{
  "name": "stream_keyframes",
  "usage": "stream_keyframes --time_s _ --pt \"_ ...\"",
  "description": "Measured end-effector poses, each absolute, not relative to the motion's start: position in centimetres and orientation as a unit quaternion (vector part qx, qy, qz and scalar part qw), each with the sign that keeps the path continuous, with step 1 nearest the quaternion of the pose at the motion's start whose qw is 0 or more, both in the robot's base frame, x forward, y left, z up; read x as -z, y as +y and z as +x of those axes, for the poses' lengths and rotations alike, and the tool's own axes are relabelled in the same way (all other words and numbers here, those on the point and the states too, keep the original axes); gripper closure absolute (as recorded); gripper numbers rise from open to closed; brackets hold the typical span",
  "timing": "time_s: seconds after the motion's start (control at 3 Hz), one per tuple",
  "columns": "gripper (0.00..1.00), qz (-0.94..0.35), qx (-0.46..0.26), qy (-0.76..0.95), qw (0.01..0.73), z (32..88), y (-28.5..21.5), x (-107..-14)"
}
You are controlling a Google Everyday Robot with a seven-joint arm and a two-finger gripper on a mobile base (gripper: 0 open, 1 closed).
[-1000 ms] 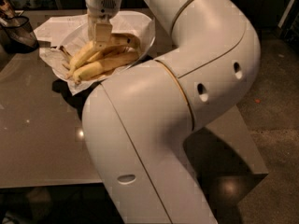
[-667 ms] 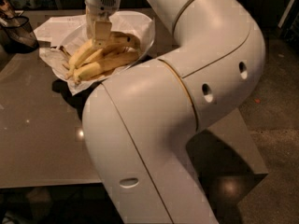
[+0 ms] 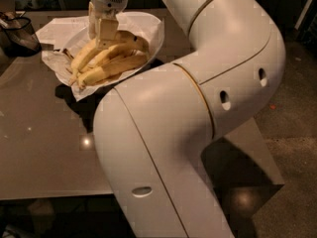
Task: Pick banana from white bowl
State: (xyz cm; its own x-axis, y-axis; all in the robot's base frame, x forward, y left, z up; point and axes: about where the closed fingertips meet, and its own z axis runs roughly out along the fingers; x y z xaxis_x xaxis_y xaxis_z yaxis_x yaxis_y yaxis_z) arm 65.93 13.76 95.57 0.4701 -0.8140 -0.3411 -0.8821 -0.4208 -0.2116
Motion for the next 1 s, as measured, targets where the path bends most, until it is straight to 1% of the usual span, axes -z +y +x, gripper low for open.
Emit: stream_keyframes --time_s 1.0 --pt "1.0 -0.851 -0.098 0.469 0.213 64.1 15.3 -100.4"
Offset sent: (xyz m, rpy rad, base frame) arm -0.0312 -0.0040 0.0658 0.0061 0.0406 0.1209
